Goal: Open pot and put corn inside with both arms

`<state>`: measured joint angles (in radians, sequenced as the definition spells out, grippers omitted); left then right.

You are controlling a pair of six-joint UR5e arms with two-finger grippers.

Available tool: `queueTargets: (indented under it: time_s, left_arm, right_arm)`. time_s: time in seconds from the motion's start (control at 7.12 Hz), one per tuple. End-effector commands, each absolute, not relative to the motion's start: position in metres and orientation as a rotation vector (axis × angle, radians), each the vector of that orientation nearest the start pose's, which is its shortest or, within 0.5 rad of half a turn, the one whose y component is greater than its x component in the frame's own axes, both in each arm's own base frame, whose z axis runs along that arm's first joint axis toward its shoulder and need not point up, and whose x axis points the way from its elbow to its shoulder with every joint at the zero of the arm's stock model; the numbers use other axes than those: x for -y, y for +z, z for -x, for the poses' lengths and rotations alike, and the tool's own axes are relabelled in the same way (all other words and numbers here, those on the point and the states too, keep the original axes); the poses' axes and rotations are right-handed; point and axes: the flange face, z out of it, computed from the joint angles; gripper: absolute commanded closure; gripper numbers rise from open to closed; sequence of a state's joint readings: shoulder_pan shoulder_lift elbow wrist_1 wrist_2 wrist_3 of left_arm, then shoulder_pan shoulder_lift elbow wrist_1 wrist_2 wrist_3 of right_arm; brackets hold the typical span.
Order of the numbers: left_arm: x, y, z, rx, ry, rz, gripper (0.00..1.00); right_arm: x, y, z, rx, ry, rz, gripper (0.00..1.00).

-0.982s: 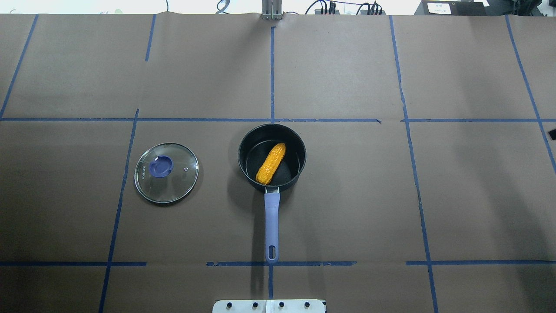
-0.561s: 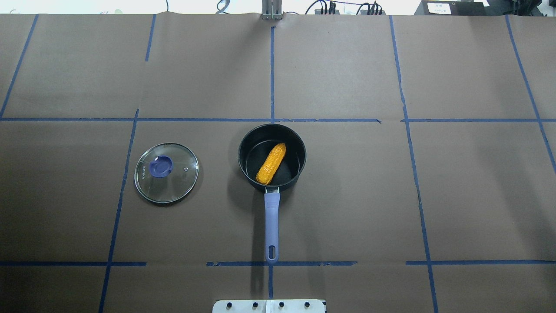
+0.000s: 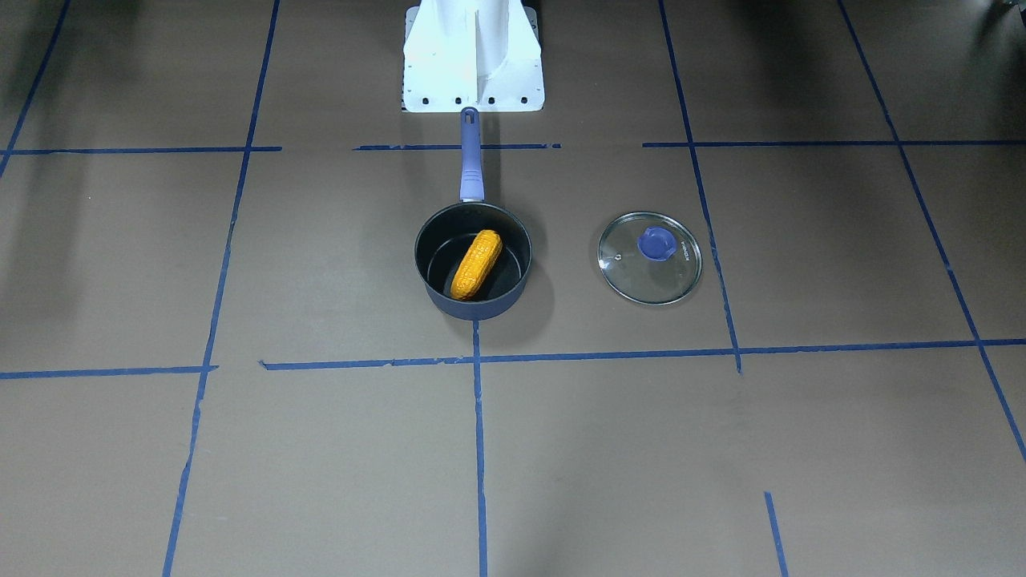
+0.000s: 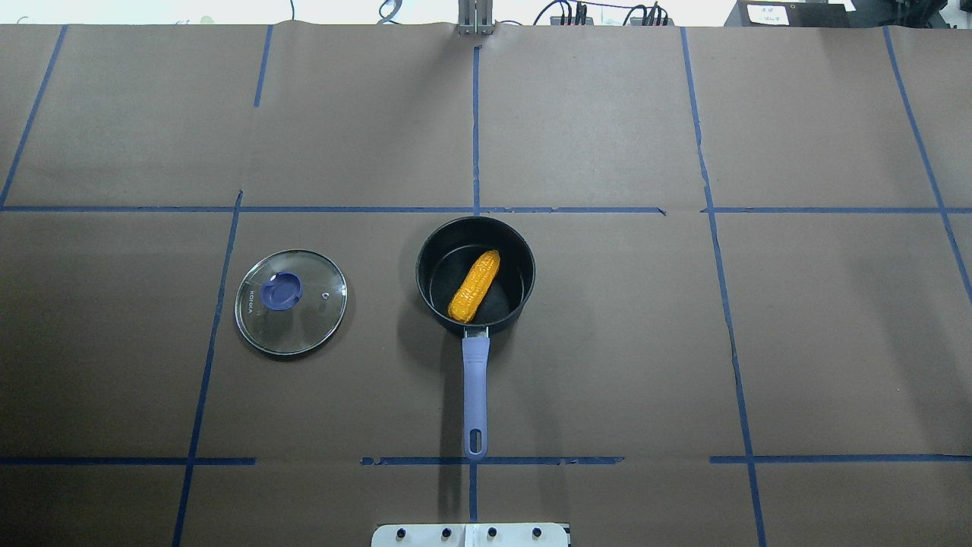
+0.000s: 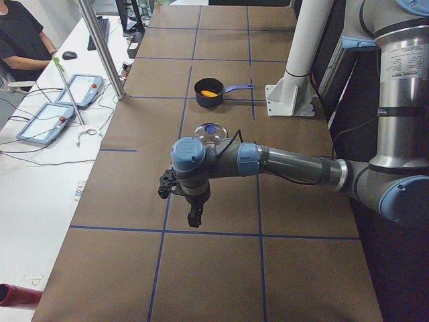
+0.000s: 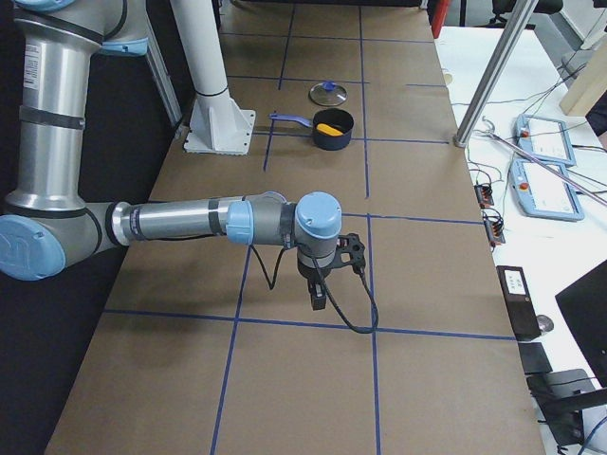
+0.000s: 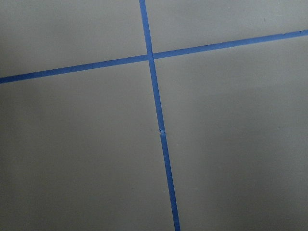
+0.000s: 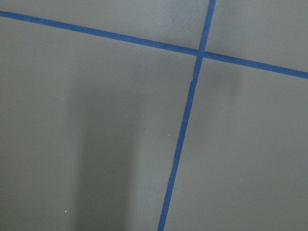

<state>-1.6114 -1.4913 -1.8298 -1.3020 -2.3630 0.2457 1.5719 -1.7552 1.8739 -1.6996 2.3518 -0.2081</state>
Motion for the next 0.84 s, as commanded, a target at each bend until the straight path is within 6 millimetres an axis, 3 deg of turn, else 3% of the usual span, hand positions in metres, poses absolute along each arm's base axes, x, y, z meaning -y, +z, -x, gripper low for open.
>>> queueTargets:
  time_s: [0.0,0.28,0.42,0.7]
  left_arm:
    - [0.443,0.599,0.08,-0.802,0.153,-0.019,0.0]
    - [0.45,0.624,0.077,-0.804,0.112,0.016,0.0]
    - [0.467,0.633,0.076,-0.801,0.105,-0.01,0.0]
    - [0.469,0.627,0.078,-0.793,0.111,-0.031,0.0]
  right_arm:
    - [0.39,0.624,-0.081,0.734,-0.217,-0.072,0.0]
    - [0.391,0.623,-0.082,0.729,-0.216,-0.073,0.0]
    - [0.392,0.622,-0.081,0.732,-0.212,-0.072,0.0]
    - [0.394,0.625,-0.072,0.739,-0.224,-0.056,0.0]
